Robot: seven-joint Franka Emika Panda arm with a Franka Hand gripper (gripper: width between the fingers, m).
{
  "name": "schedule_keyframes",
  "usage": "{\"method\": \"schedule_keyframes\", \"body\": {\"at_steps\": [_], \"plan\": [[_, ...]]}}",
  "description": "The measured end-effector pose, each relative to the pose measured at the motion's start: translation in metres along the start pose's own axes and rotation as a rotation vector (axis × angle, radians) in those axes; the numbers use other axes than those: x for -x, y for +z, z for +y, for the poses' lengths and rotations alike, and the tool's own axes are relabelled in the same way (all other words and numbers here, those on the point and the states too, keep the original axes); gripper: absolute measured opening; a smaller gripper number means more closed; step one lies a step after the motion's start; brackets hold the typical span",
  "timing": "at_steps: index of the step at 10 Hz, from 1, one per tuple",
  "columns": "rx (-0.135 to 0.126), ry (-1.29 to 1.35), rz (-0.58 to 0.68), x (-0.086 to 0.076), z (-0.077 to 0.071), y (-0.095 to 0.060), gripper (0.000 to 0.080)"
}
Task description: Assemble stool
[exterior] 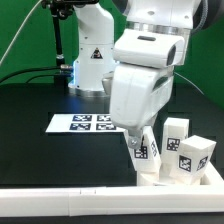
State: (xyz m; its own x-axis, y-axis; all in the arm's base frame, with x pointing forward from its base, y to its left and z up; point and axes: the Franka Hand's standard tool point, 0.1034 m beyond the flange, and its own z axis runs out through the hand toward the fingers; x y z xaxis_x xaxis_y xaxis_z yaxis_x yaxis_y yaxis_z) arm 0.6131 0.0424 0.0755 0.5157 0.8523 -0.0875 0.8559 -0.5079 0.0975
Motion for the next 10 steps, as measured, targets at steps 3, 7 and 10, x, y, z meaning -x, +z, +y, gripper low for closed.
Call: {"method": "schedule_keyframes", "body": {"at_steps": [3,7,10], "plan": [[0.0,0.247,0.001,0.0001,0.0003,-0.0002,0.0337],[-0.016,0.659,0.013,-0.0039,0.0008,-0.0003,0.0337],[-0.096,1.176,0.021,-0.0019,0.0016,0.0022,0.0337]]}}
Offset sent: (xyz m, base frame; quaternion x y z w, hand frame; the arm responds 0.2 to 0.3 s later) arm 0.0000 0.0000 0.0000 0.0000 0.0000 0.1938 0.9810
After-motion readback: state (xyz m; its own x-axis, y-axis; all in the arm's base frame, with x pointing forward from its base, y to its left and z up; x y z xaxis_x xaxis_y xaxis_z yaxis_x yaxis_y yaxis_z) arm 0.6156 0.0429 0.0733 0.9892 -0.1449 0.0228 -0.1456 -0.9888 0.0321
